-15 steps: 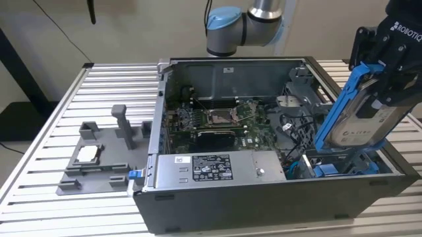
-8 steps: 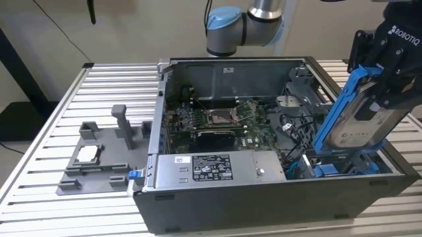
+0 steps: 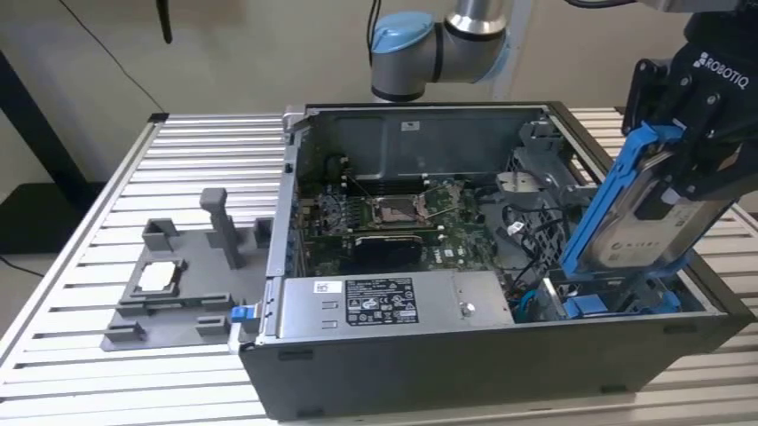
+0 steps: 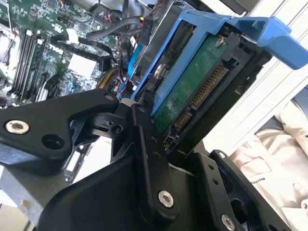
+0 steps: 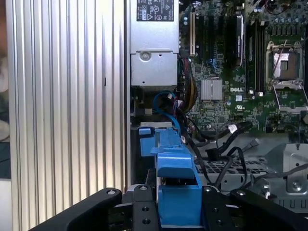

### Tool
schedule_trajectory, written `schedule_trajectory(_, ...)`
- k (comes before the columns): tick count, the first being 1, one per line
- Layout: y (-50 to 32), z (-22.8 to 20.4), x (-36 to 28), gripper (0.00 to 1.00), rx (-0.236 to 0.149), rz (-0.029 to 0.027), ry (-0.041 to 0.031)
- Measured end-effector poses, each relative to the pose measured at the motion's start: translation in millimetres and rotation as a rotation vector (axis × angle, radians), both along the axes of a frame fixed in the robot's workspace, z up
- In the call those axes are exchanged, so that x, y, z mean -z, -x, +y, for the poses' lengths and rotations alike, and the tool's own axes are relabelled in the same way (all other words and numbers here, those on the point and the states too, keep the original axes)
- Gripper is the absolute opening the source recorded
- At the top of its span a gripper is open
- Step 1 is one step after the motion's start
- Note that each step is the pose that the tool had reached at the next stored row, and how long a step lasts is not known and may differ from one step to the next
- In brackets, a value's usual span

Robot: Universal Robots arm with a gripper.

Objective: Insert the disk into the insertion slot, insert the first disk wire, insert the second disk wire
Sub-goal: 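Insert the disk into the insertion slot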

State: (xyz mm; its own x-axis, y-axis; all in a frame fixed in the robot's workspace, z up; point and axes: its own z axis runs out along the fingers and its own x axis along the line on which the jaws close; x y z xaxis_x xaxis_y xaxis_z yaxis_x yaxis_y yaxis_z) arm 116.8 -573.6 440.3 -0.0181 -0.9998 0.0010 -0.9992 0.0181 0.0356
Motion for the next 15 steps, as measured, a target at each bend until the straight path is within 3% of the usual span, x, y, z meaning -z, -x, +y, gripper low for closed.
schedule_trajectory(15, -0.1, 0.3, 16.0, 0.33, -0.007, -0.0003, -0.0033)
